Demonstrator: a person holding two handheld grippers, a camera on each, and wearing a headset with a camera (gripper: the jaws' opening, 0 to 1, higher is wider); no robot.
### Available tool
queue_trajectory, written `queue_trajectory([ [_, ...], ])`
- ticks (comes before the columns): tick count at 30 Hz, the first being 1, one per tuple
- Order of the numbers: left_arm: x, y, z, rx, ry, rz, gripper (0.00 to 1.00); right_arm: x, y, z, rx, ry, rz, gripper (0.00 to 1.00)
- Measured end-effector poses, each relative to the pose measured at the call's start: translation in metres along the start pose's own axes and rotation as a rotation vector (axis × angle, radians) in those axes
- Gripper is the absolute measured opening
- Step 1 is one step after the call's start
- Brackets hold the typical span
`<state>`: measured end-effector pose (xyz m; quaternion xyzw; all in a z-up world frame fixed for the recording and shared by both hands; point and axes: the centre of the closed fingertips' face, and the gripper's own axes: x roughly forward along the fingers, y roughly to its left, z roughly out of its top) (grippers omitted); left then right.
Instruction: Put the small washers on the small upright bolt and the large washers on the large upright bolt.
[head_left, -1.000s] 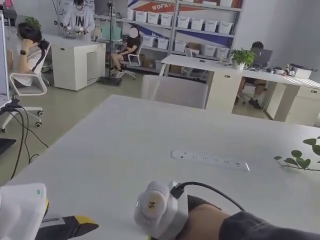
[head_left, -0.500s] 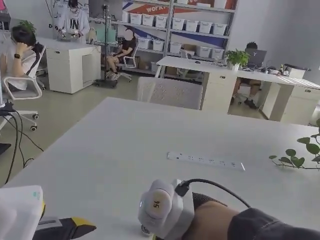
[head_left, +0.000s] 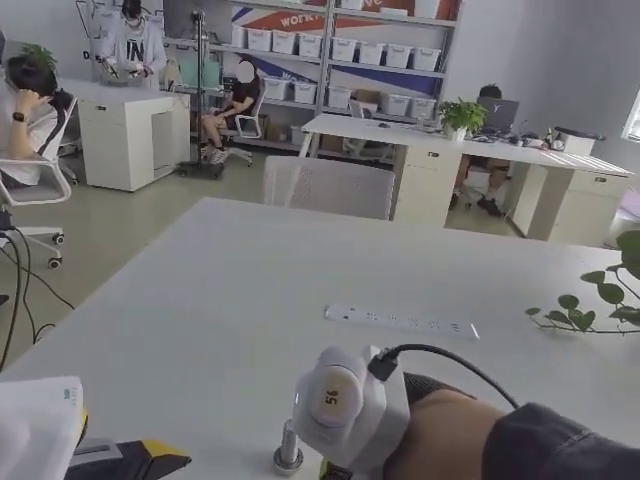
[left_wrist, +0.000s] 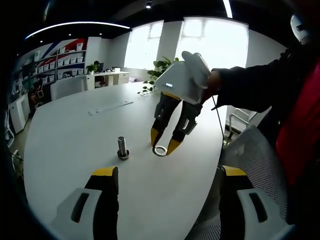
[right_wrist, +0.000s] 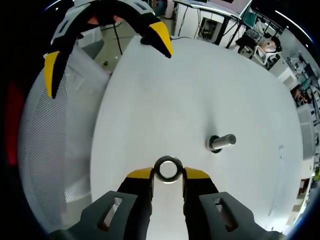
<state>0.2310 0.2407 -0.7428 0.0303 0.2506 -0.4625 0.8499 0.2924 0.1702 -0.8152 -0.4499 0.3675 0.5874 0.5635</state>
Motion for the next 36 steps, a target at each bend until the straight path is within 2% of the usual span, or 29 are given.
queue_trajectory([
  [9, 0.003, -0.001, 0.001, 0.004, 0.001, -0.008, 0.83, -0.025, -0.008, -0.007, 0.028, -0.025, -0.027, 0.23],
  [25, 0.008, -0.003, 0.002, 0.011, 0.008, -0.014, 0.83, -0.079, -0.045, -0.013, 0.094, -0.095, -0.144, 0.23],
  [36, 0.011, -0.003, 0.002, 0.009, 0.011, -0.015, 0.83, -0.089, -0.064, -0.016, 0.097, -0.093, -0.179, 0.23],
])
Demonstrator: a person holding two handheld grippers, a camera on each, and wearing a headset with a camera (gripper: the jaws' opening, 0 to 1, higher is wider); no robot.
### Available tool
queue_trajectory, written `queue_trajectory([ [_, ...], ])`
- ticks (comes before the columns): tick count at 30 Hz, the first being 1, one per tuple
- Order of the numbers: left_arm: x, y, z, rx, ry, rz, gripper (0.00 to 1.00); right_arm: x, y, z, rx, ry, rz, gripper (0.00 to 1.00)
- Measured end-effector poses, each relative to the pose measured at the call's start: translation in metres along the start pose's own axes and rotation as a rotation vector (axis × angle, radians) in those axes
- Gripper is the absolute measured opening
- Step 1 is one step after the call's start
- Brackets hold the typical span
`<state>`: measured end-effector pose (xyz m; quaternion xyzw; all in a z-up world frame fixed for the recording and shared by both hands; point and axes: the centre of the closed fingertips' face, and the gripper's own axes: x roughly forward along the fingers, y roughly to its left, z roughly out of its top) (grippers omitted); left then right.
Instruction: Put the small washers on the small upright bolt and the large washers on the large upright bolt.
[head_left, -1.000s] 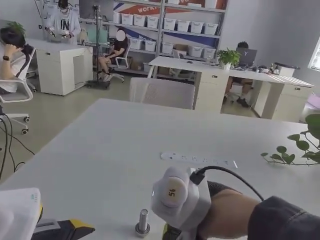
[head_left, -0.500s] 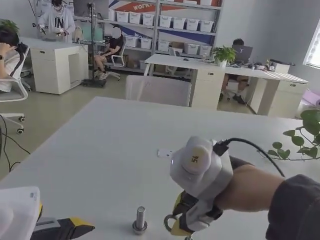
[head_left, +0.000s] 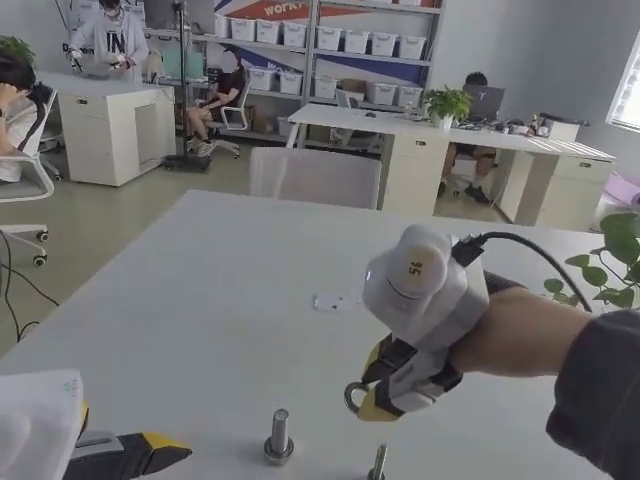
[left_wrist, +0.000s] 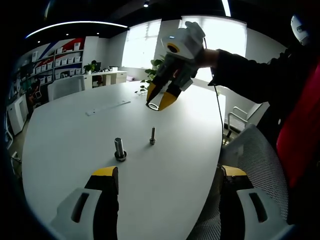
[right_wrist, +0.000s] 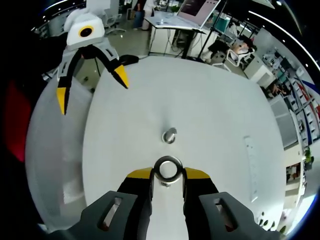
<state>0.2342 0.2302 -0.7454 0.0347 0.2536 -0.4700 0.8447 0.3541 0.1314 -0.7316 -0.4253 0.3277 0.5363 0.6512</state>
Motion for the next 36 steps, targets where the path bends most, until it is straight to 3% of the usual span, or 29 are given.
queue_trajectory([
  [10, 0.000, 0.004, 0.000, -0.005, 0.000, 0.012, 0.83, 0.002, -0.017, 0.018, -0.018, -0.015, -0.012, 0.23],
  [24, -0.010, 0.012, 0.000, -0.014, -0.021, 0.064, 0.84, 0.027, -0.023, 0.034, -0.051, 0.001, 0.029, 0.23],
  [36, -0.015, 0.015, -0.004, -0.027, -0.023, 0.079, 0.83, 0.046, -0.028, 0.046, -0.081, 0.024, 0.063, 0.23],
])
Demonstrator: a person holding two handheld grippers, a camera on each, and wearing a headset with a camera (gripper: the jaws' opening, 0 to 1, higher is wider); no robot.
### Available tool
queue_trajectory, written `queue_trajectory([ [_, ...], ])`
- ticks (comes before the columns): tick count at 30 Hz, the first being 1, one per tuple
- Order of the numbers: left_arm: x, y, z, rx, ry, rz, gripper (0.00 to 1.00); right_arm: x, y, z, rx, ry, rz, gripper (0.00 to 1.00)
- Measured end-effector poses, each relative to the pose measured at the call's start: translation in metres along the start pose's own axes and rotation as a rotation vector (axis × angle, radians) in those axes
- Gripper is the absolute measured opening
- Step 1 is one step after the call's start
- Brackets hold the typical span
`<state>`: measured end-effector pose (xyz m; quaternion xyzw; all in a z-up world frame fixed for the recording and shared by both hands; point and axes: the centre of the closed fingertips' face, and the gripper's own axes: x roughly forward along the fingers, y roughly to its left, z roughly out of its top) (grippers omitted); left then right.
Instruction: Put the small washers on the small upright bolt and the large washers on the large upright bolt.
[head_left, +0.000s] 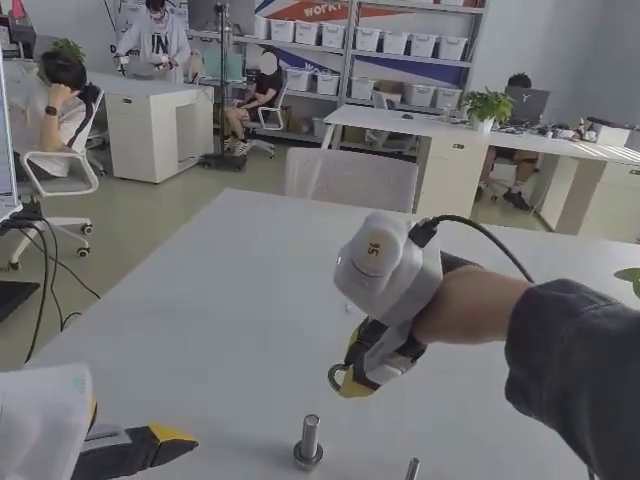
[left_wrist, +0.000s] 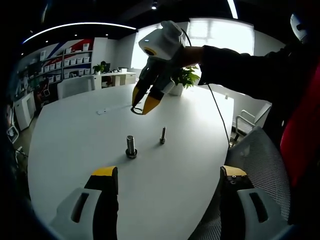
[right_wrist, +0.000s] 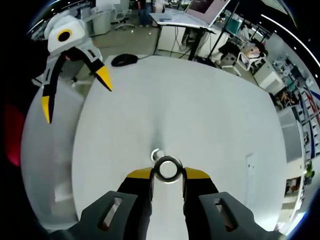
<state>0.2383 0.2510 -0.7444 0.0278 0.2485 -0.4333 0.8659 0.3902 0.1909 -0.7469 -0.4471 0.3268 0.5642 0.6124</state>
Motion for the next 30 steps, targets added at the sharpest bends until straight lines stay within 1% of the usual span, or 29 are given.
queue_trajectory([
  [4, -0.002, 0.002, -0.004, -0.006, 0.007, 0.005, 0.83, 0.010, 0.001, 0.003, -0.004, 0.008, 0.021, 0.23],
  [10, -0.004, 0.004, -0.004, -0.011, 0.009, 0.011, 0.83, 0.021, 0.003, 0.005, -0.004, 0.021, 0.052, 0.23],
  [12, -0.003, 0.005, -0.004, -0.014, 0.010, 0.009, 0.83, 0.025, 0.002, 0.005, -0.006, 0.026, 0.056, 0.23],
  [19, -0.003, 0.006, -0.006, -0.019, 0.014, 0.011, 0.83, 0.038, 0.007, 0.003, -0.018, 0.058, 0.084, 0.23],
  [25, -0.003, 0.007, -0.006, -0.022, 0.016, 0.015, 0.83, 0.046, 0.011, 0.006, -0.026, 0.067, 0.104, 0.23],
  [30, -0.005, 0.008, -0.007, -0.025, 0.013, 0.019, 0.83, 0.053, 0.014, 0.004, -0.029, 0.083, 0.118, 0.23],
])
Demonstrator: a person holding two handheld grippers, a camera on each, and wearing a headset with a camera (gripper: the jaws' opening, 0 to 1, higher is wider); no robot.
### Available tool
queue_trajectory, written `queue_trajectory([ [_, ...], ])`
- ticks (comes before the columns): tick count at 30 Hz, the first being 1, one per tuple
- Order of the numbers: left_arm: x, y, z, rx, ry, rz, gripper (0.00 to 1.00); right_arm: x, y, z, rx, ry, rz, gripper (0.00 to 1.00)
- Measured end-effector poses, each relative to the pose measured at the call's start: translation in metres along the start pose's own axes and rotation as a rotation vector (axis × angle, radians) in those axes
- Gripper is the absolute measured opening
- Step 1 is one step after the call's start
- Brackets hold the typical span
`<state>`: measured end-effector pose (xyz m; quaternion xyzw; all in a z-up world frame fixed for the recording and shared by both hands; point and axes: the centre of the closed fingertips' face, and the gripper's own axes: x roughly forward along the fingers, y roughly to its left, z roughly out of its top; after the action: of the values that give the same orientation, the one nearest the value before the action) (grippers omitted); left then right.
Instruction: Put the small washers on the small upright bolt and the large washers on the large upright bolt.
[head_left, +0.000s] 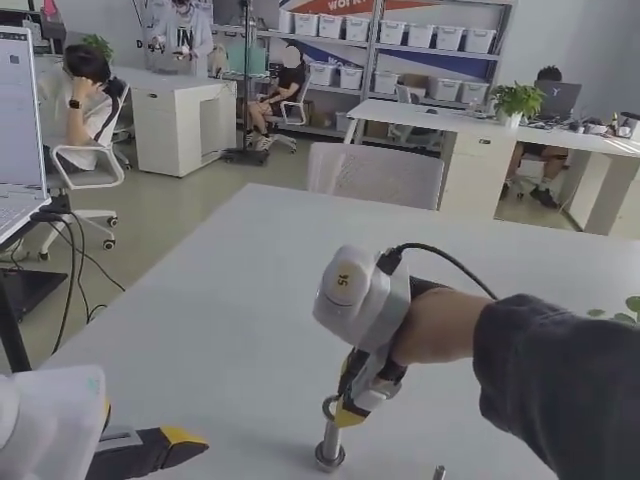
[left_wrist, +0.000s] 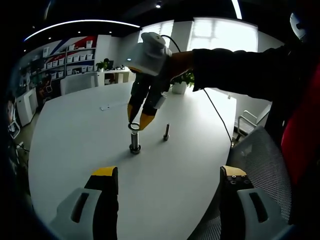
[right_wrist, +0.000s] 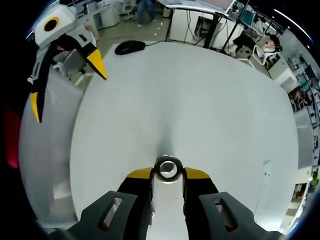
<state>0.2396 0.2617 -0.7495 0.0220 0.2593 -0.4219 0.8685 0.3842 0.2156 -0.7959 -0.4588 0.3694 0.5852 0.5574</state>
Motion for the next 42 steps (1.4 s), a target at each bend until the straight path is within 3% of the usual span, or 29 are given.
queue_trajectory([
  [12, -0.003, 0.004, -0.004, -0.008, -0.002, 0.004, 0.83, 0.011, 0.000, -0.004, -0.001, 0.029, 0.012, 0.23],
  [42, 0.001, 0.008, -0.013, -0.025, 0.015, -0.003, 0.83, 0.040, 0.005, -0.013, 0.009, 0.039, 0.041, 0.23],
])
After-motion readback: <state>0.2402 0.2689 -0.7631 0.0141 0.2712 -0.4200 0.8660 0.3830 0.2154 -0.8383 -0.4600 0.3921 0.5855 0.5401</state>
